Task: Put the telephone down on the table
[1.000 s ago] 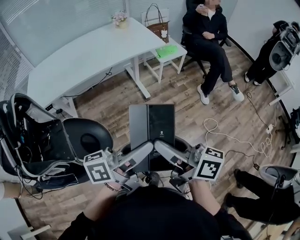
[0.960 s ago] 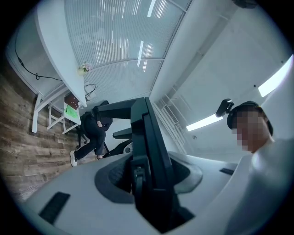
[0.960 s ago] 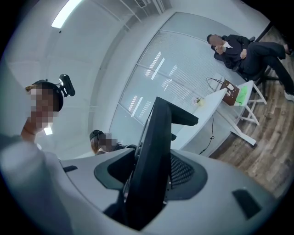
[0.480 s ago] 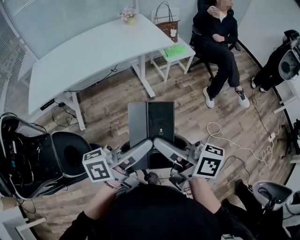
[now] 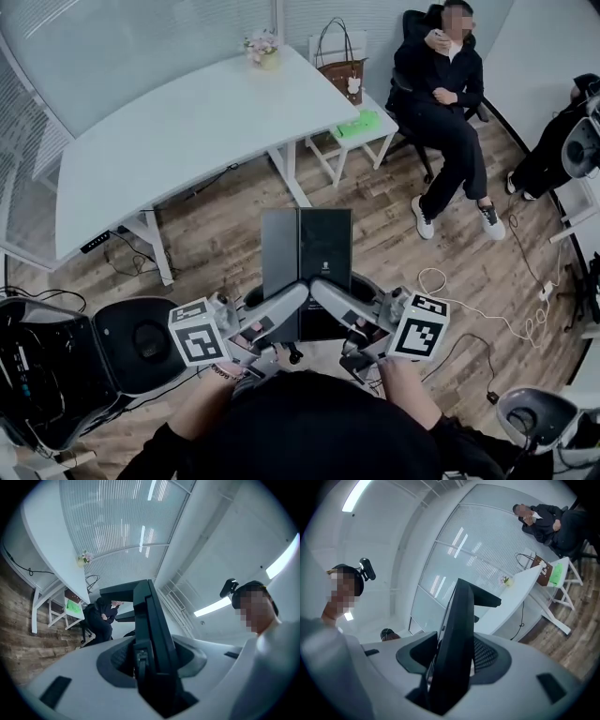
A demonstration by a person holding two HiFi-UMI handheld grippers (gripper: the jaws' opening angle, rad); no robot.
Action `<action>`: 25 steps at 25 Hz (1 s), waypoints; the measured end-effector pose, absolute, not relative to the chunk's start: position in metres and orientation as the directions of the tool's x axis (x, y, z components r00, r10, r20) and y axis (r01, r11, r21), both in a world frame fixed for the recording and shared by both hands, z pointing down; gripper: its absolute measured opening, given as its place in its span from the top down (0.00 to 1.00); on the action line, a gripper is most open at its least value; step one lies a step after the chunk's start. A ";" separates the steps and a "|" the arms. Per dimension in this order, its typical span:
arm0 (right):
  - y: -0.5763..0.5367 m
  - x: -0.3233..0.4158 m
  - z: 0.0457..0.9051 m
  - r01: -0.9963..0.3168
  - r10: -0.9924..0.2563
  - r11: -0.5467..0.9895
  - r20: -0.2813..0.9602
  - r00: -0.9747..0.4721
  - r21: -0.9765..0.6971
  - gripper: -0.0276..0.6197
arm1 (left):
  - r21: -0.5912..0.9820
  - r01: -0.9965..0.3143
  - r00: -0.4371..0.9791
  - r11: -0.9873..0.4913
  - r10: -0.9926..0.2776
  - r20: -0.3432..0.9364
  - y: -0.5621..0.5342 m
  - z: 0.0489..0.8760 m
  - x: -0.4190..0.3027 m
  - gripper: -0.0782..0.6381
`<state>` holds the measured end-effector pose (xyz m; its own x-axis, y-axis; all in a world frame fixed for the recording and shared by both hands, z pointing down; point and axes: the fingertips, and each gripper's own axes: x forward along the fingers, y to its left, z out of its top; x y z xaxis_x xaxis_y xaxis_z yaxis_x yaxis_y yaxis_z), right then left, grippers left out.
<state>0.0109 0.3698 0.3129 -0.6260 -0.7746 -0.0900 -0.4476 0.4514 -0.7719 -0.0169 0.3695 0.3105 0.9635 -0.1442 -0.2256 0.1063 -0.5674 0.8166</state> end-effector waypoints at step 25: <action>0.158 0.002 0.304 -0.446 -0.786 0.458 -0.115 -0.608 -0.769 0.64 | 0.799 0.107 0.970 -0.592 -0.115 -0.215 0.157 0.300 -0.026 0.62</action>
